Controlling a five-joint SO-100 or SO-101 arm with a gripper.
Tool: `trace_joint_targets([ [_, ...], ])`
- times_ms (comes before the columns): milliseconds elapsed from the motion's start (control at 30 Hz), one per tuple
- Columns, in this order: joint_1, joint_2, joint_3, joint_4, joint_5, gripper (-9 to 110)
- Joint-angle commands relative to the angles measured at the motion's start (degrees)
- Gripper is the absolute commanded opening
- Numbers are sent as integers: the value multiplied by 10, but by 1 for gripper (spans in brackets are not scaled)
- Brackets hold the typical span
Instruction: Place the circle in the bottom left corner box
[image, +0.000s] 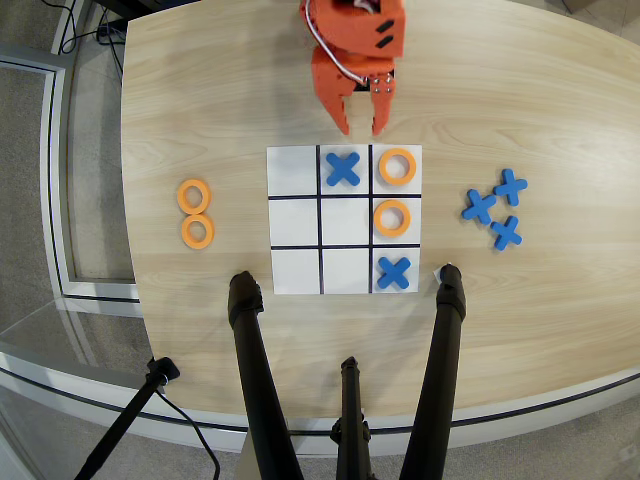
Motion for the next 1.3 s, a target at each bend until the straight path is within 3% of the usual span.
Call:
trace_joint_targets([
  [0,5,12,50,-2,-11,12],
  [133,5,13,102,-19,-14,0],
  [900,-4,13,102,18,-9,0],
  [967,96,13,102,18,-9,0],
  [1133,631,36,102,11,-9,0],
  [1267,862,34,102,18,-8,0],
])
